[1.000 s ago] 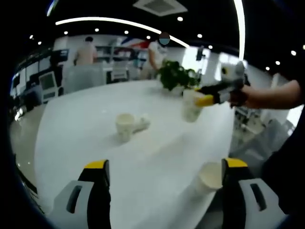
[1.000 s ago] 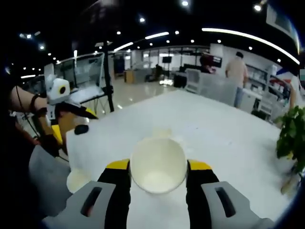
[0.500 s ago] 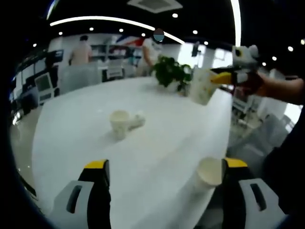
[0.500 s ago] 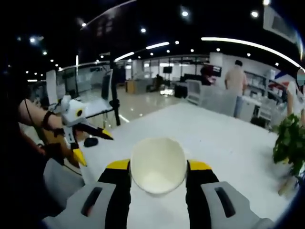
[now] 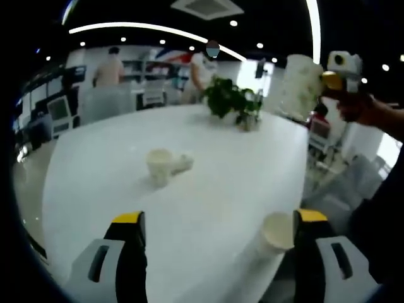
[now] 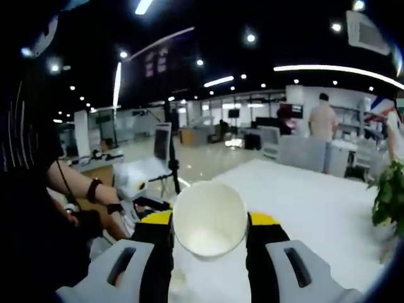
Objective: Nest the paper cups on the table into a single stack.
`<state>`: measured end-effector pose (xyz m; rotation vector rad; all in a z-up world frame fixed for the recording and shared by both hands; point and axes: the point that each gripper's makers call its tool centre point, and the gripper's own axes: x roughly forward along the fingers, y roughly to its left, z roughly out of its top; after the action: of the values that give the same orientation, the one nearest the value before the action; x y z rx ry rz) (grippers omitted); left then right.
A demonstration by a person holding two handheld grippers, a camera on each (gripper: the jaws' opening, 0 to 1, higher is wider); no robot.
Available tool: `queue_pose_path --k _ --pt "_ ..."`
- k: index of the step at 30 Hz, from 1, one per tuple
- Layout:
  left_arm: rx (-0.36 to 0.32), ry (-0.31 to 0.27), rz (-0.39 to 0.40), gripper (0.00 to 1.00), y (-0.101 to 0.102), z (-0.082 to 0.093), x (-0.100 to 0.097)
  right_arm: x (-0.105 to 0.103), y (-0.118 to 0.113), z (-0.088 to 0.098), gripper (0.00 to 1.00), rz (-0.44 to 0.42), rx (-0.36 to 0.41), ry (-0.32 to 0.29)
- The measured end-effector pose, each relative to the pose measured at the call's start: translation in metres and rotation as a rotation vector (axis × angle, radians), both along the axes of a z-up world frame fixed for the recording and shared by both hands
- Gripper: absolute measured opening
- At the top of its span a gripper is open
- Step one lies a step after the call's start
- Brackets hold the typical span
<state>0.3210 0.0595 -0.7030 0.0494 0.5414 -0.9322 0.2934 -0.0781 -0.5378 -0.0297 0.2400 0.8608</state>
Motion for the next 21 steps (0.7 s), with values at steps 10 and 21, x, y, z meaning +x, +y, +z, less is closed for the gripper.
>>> queue_pose_path --k 10,21 --pt "-0.014 0.011 0.03 0.96 0.007 -0.001 0.001 -0.037 0.043 -0.06 0.41 0.123 -0.026 0.081" --pt "-0.012 0.024 0.05 0.95 0.015 -0.002 0.0 -0.044 0.062 -0.107 0.41 0.164 -0.073 0.115"
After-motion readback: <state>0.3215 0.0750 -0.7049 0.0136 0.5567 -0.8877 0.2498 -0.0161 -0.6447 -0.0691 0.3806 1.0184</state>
